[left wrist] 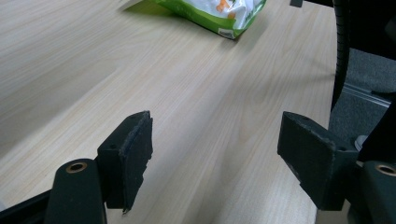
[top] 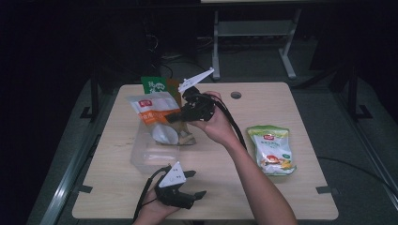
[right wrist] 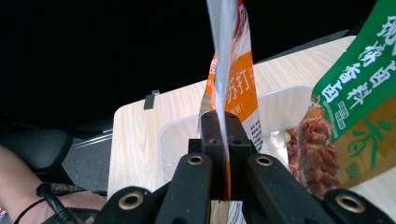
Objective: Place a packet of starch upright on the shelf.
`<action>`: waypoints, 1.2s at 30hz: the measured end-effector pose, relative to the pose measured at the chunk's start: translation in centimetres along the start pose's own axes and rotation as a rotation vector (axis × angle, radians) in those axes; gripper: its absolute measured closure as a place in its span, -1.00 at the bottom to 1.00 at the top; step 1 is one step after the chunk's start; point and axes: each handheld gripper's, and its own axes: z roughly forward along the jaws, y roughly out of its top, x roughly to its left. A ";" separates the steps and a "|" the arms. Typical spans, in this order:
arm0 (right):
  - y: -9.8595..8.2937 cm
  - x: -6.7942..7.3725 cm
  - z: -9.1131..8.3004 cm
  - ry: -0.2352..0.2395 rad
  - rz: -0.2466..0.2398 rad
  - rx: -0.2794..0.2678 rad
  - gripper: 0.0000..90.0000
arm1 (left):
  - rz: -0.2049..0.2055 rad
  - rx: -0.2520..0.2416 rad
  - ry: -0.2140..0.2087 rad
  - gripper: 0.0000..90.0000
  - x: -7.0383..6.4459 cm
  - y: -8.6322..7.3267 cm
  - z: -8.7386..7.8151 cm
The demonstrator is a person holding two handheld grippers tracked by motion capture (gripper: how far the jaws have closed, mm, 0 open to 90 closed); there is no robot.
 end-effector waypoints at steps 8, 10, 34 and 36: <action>0.1 -0.1 1.2 0.008 0.002 0.010 1.00 | -0.010 -0.005 0.000 -0.42 -0.1 0.0 0.0; 0.2 -0.1 1.5 0.011 0.007 0.014 1.00 | -0.007 -0.002 -0.002 -0.42 -0.1 0.0 0.0; -0.2 0.4 7.1 0.093 0.018 0.008 1.00 | -0.005 0.002 -0.001 -0.42 0.0 -0.1 -0.2; -0.2 0.4 7.3 0.097 0.017 0.008 1.00 | -0.008 -0.001 -0.002 -0.42 0.0 -0.1 -0.2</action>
